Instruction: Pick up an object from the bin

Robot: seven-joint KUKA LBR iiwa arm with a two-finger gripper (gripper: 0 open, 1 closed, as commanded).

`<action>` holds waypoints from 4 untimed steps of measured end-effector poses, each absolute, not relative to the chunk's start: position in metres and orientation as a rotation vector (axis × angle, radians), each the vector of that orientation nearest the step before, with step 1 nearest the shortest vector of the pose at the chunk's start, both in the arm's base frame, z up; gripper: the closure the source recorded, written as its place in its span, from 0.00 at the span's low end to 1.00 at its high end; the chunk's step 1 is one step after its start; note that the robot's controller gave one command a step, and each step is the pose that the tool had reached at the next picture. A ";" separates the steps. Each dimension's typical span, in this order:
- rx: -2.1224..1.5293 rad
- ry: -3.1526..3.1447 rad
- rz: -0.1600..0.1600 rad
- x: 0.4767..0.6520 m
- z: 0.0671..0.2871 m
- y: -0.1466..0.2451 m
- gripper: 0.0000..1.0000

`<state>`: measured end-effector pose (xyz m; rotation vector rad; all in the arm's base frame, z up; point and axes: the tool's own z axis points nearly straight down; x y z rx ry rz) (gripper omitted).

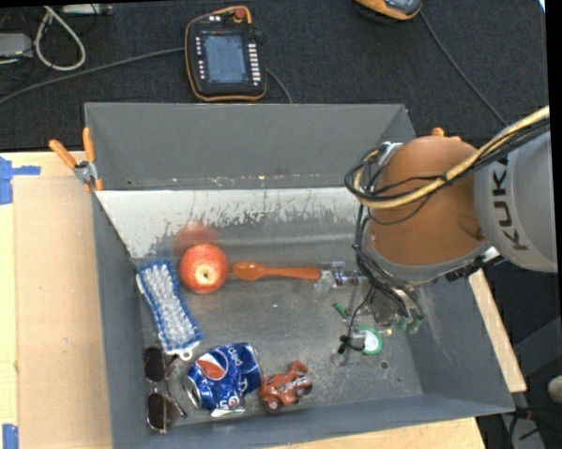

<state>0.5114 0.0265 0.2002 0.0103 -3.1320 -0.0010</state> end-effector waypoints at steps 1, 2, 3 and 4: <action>0.009 -3.139 -0.001 0.513 0.204 0.026 0.00; 0.120 -3.126 -0.004 0.472 0.152 0.076 0.00; 0.104 -3.144 -0.002 0.498 0.127 0.115 0.00; 0.145 -3.130 0.002 0.475 0.130 0.096 0.00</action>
Offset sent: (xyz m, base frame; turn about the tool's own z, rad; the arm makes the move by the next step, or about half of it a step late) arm -0.0367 0.0471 -0.0444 -0.0628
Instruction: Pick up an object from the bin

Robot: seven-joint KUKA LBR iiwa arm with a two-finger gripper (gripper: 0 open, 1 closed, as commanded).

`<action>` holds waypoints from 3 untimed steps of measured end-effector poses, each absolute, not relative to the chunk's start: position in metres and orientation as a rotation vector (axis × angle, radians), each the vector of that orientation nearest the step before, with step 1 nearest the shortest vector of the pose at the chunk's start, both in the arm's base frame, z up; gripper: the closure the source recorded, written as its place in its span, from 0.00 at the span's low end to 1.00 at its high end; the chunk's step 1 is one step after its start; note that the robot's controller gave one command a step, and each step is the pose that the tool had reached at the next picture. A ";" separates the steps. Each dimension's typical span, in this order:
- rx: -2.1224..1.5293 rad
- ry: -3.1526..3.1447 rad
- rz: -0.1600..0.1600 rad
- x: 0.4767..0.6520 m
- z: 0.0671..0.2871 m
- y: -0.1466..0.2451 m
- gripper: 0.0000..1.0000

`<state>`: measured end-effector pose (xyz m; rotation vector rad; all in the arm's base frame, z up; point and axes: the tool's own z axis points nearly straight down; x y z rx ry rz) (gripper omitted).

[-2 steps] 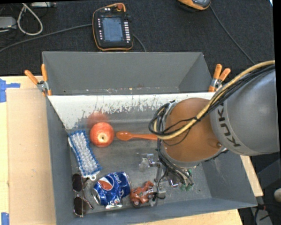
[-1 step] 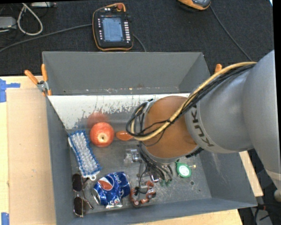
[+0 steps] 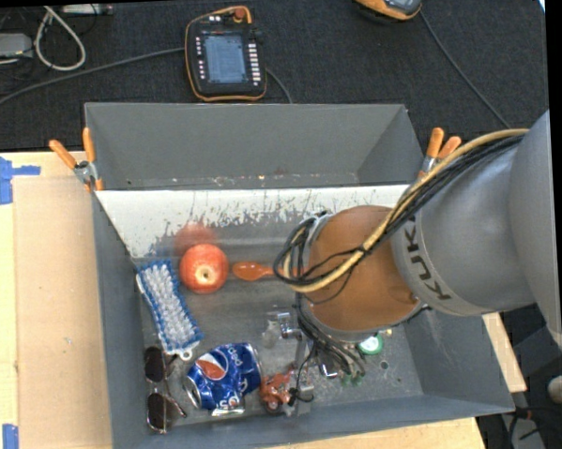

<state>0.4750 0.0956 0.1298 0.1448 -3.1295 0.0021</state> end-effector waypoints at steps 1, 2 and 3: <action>0.120 -3.139 -0.002 0.501 0.106 0.119 0.00; 0.170 -3.130 0.002 0.483 0.109 0.105 0.00; 0.362 -3.121 -0.002 0.552 0.095 0.199 0.00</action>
Offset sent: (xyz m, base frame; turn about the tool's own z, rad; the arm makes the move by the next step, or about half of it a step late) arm 0.0085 0.0095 -0.0193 -0.0169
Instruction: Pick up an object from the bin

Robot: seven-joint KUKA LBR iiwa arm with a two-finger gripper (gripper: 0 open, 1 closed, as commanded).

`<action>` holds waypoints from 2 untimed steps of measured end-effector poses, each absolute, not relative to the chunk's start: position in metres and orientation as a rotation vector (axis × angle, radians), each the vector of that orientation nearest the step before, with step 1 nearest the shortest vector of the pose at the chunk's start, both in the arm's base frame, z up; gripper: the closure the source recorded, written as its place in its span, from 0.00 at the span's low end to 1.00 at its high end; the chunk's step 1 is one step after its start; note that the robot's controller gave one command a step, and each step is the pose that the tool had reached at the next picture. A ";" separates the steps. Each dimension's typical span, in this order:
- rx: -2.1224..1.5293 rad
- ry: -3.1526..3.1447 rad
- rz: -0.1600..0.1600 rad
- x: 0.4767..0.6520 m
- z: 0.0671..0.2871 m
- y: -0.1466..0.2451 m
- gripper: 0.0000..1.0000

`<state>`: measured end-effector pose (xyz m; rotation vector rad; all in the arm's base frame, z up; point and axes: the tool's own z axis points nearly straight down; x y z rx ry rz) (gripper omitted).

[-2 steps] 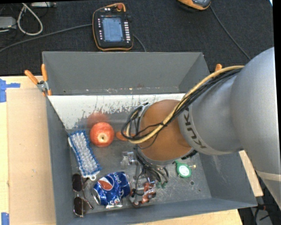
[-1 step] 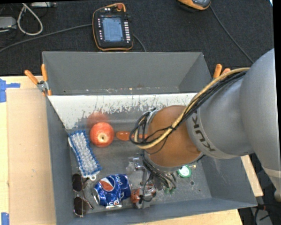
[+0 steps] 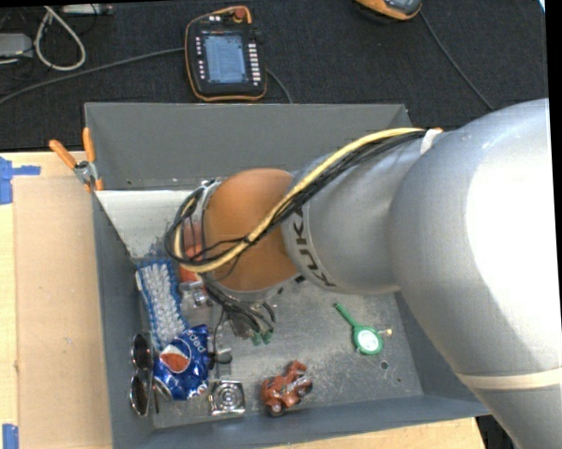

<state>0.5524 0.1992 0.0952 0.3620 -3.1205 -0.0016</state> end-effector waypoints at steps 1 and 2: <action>0.191 -3.125 0.006 0.482 0.083 0.121 0.00; 0.274 -3.137 -0.014 0.508 0.084 0.187 1.00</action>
Offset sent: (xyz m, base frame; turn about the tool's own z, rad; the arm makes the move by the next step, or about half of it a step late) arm -0.0439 -0.0128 -0.0103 0.0576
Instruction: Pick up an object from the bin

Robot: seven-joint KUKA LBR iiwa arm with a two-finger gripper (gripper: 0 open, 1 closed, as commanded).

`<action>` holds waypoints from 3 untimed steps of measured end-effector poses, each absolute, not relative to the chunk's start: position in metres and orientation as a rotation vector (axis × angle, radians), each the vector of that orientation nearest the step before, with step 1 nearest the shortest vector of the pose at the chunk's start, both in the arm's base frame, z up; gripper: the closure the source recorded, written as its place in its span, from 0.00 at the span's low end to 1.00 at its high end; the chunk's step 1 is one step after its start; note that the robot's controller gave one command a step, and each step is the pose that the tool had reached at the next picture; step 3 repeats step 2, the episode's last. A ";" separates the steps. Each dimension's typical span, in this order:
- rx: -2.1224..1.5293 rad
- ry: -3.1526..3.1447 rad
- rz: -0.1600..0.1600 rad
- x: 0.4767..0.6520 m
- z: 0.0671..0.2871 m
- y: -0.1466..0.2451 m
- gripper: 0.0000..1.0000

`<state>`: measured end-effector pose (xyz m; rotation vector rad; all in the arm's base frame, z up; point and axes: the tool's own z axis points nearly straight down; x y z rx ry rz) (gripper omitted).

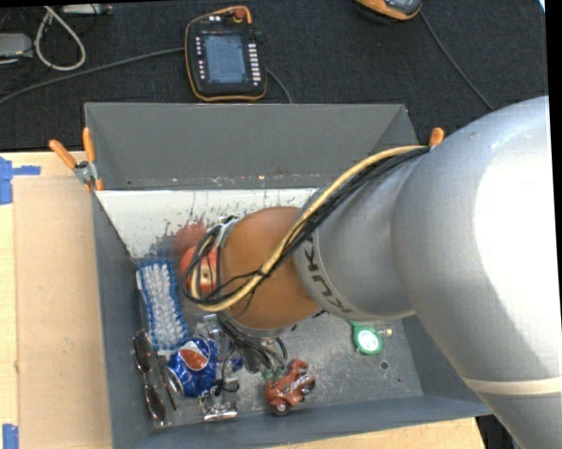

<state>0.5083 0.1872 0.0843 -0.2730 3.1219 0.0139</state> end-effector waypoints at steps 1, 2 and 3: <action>-0.272 3.122 0.014 0.508 0.084 0.187 1.00; -0.302 3.119 0.014 0.501 0.233 0.197 1.00; -0.302 3.119 0.014 0.501 0.233 0.197 1.00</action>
Offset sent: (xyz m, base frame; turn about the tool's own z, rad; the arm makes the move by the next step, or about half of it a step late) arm -0.0076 0.0104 0.1493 -0.0151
